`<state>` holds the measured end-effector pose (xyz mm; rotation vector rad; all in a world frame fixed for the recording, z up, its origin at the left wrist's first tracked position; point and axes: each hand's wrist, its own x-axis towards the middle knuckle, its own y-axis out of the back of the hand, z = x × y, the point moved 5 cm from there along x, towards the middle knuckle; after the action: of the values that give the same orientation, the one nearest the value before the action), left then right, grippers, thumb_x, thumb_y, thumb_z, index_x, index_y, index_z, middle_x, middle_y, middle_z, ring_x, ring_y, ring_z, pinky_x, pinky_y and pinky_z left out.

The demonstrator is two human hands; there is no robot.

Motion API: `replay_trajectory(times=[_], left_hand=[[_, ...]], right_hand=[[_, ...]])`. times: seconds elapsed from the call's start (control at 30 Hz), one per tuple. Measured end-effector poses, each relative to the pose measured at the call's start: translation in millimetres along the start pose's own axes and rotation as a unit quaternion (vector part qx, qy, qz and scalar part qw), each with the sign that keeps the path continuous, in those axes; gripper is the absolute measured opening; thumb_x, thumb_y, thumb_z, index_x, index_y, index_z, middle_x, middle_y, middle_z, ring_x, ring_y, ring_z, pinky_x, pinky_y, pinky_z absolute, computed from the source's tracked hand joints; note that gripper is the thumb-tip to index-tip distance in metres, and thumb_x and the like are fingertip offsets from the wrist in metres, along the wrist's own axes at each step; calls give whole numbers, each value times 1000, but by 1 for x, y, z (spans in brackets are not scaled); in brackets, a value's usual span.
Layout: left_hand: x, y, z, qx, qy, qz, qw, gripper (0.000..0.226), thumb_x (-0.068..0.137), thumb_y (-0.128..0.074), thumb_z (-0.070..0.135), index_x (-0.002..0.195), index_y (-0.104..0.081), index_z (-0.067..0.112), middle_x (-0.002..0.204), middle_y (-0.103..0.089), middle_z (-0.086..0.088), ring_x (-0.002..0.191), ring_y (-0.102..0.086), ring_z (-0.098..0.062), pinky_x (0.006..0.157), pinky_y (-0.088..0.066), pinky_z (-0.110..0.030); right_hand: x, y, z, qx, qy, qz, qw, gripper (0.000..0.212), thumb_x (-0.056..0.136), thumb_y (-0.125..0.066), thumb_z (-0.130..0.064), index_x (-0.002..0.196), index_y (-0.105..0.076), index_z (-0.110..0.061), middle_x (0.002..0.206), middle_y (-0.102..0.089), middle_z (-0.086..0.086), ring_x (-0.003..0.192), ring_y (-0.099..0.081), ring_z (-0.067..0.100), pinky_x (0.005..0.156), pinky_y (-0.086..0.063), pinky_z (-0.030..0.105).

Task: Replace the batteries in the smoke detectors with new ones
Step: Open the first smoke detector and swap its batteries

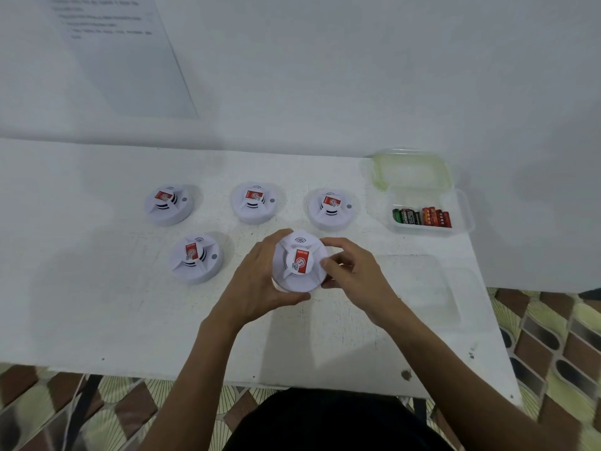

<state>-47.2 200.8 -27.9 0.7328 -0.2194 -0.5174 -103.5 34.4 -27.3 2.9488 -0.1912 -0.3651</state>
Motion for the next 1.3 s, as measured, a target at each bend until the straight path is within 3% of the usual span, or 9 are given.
replay_trajectory(times=[0.37,0.73,0.9,1.3], left_hand=[[-4,4,3,-11,0,3,1000,104,59,-86,41,143,-29,26,139,-43,3,124,-43,-13,99,-33,-18],[-5,4,5,-12,-3,6,1000,104,59,-86,45,143,-27,31,139,-42,7,123,-42,-8,96,-30,-10],[-5,4,6,-9,-6,6,1000,104,59,-86,45,143,-26,32,139,-42,7,123,-42,-8,97,-31,-12],[-5,5,8,-3,-1,5,1000,105,59,-85,44,144,-25,30,140,-41,5,124,-41,-10,97,-30,-13]], right_hand=[[0,-1,2,18,11,7,1000,30,96,-58,-12,124,-60,-22,93,-71,10,85,-71,19,72,-61,29],[-3,1,-1,26,22,7,999,30,96,-58,-11,123,-61,-22,94,-71,9,85,-71,16,69,-59,24],[-4,1,-2,27,21,14,999,29,95,-59,-11,117,-60,-30,93,-71,7,82,-71,12,64,-56,19],[-4,2,-1,29,24,20,999,29,95,-59,-12,119,-61,-30,92,-71,9,83,-71,14,66,-58,20]])
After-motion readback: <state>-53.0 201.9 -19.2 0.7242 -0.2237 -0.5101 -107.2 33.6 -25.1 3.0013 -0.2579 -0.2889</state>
